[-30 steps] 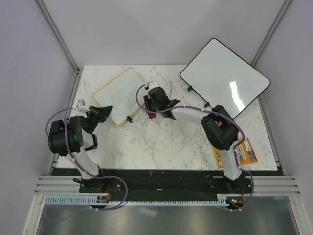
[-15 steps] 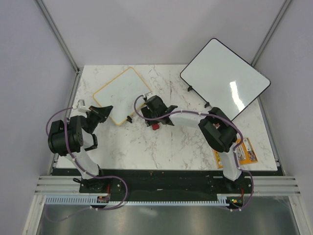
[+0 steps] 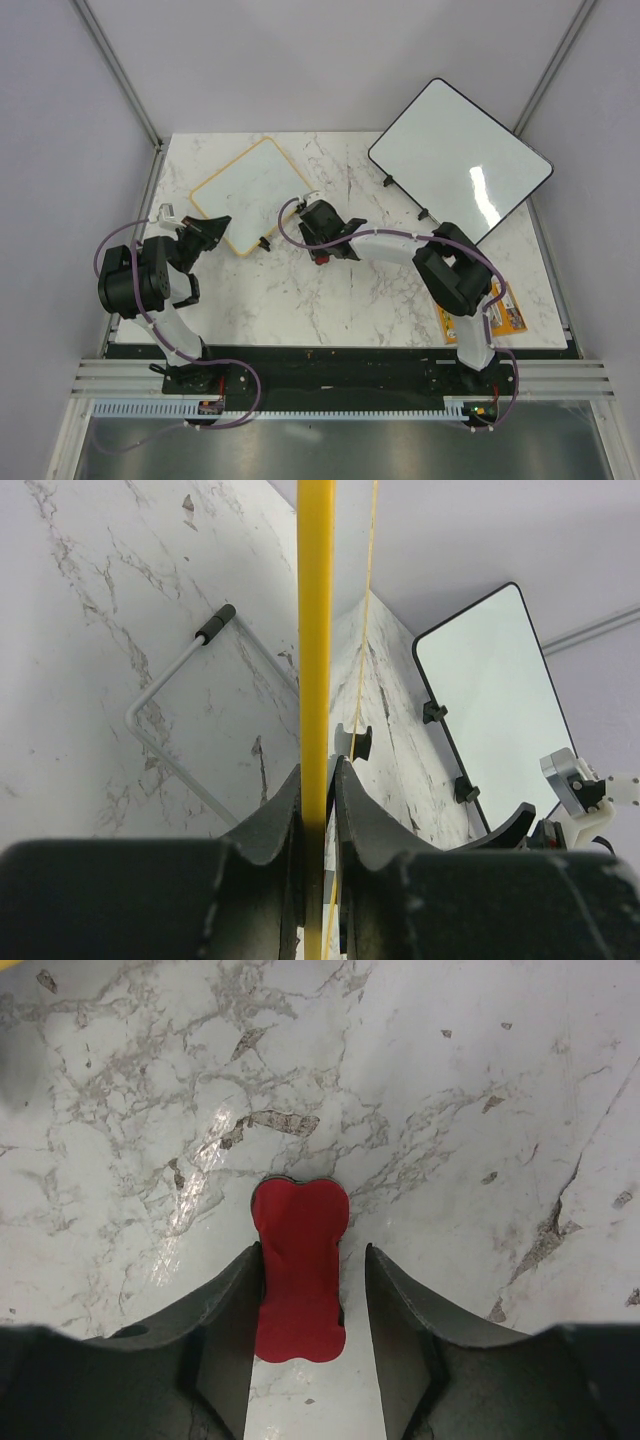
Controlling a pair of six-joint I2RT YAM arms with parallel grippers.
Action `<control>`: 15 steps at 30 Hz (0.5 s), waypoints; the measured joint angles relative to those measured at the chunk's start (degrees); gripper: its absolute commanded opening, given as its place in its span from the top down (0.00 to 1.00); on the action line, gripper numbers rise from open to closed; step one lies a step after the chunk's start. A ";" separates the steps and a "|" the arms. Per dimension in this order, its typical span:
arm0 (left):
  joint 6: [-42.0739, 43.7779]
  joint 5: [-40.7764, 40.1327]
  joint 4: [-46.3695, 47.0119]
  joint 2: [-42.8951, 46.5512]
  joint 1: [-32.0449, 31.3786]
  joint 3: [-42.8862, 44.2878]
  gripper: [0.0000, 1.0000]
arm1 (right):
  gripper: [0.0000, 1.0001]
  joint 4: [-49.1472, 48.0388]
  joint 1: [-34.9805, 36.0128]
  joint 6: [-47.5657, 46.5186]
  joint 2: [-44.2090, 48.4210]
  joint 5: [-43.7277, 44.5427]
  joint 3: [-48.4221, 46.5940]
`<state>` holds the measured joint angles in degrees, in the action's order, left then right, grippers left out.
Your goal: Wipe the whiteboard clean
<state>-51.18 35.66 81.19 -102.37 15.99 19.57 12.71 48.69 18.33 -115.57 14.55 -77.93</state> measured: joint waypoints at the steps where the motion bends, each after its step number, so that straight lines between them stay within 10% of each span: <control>1: 0.00 0.00 0.00 -0.02 0.00 0.00 0.98 | 0.48 0.17 0.00 0.00 0.15 0.26 0.04; 8: 0.00 0.00 0.00 0.00 0.00 0.00 0.98 | 0.52 0.31 0.52 0.09 0.22 0.55 0.04; 12: 0.00 0.00 0.00 0.00 0.00 0.00 0.98 | 0.88 0.59 0.68 0.09 0.02 0.33 0.04; 15: 0.00 0.00 -0.02 -0.02 0.00 0.00 0.98 | 0.91 0.42 0.70 0.09 -0.11 0.26 -0.20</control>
<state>-51.18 35.66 81.17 -102.39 15.99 19.57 13.13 49.39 18.41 -115.68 14.81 -78.13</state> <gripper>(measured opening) 0.183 0.154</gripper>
